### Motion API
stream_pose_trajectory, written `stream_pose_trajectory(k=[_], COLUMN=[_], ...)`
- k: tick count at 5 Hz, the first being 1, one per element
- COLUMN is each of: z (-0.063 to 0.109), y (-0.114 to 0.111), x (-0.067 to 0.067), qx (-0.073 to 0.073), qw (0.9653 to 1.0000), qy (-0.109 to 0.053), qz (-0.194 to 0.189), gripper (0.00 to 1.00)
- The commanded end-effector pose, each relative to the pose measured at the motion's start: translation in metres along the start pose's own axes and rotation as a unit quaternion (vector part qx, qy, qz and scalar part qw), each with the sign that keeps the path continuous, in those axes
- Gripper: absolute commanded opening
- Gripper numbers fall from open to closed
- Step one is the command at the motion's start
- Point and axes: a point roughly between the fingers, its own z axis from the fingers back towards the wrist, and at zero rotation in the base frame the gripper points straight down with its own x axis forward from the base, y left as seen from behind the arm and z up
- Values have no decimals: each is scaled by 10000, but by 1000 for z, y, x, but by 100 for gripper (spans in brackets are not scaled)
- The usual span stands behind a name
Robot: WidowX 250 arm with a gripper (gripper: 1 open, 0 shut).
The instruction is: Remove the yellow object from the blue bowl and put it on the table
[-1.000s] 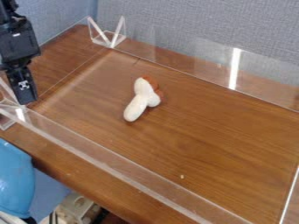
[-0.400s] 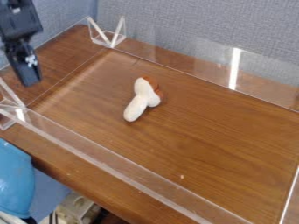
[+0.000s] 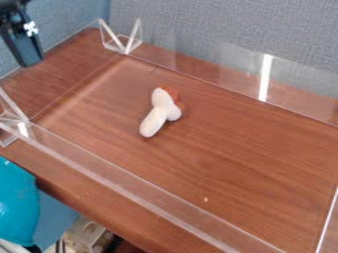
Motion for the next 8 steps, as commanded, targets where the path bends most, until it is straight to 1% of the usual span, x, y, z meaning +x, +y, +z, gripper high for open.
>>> stream_pose_trajectory(k=[1,2,3,4,5,6,7,8], z=[35,32,23,19,15,15,7,4], y=[-7,-4,-19,-37,-39,-36,-25,-30], x=[-8,-8,0,8,0,-2,-4,-2], qx=[340,321,206,107,85,64,36,-41], qw=[9990,9989,9993,9988,9990,9993,9993,9994], qy=[-273,-306,-305,-318,-358,-376,-354,-342], qz=[57,160,-81,-360,-239,-15,98,6], gripper=[0,0,0,0,0,100,100,0])
